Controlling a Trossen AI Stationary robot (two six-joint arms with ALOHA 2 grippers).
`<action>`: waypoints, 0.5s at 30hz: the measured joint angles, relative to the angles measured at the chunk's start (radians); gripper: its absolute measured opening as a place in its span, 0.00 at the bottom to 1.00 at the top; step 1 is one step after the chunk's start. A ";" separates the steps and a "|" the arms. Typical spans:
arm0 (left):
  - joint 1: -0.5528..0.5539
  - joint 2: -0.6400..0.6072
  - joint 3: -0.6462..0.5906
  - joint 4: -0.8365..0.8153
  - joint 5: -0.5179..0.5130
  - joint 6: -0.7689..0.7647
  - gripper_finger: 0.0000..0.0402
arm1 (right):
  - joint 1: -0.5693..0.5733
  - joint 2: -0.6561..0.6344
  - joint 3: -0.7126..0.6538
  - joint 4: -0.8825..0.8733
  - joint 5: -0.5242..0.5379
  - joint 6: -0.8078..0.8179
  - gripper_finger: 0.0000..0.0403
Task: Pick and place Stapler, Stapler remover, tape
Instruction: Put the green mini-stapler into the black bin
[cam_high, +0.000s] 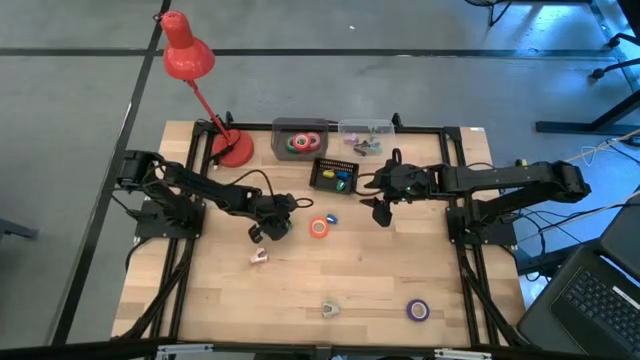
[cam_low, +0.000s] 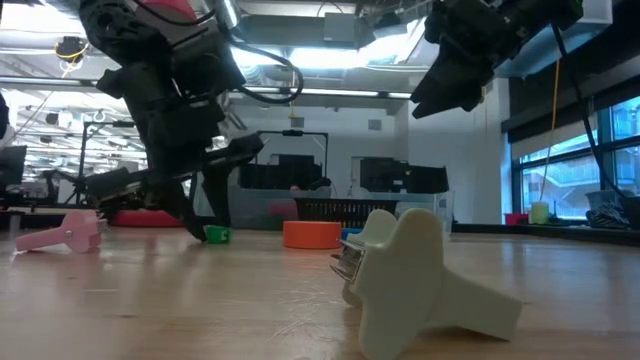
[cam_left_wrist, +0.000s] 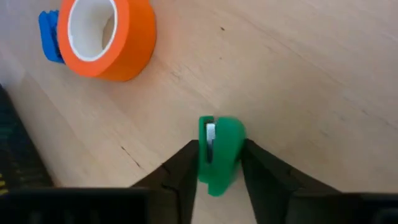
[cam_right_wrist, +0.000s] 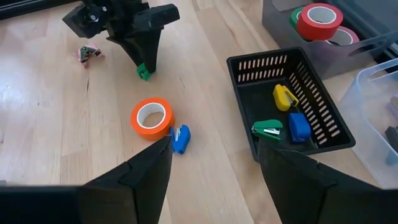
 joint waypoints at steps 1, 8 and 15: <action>0.000 0.000 0.000 -0.002 0.000 -0.018 0.25 | 0.000 0.000 0.000 0.002 0.000 0.000 0.60; 0.000 -0.003 0.052 -0.028 -0.095 -0.110 0.10 | 0.000 0.000 0.000 0.004 0.000 0.000 0.60; 0.045 -0.006 0.176 0.190 -0.193 -0.123 0.10 | 0.000 0.000 0.000 0.010 0.000 0.000 0.60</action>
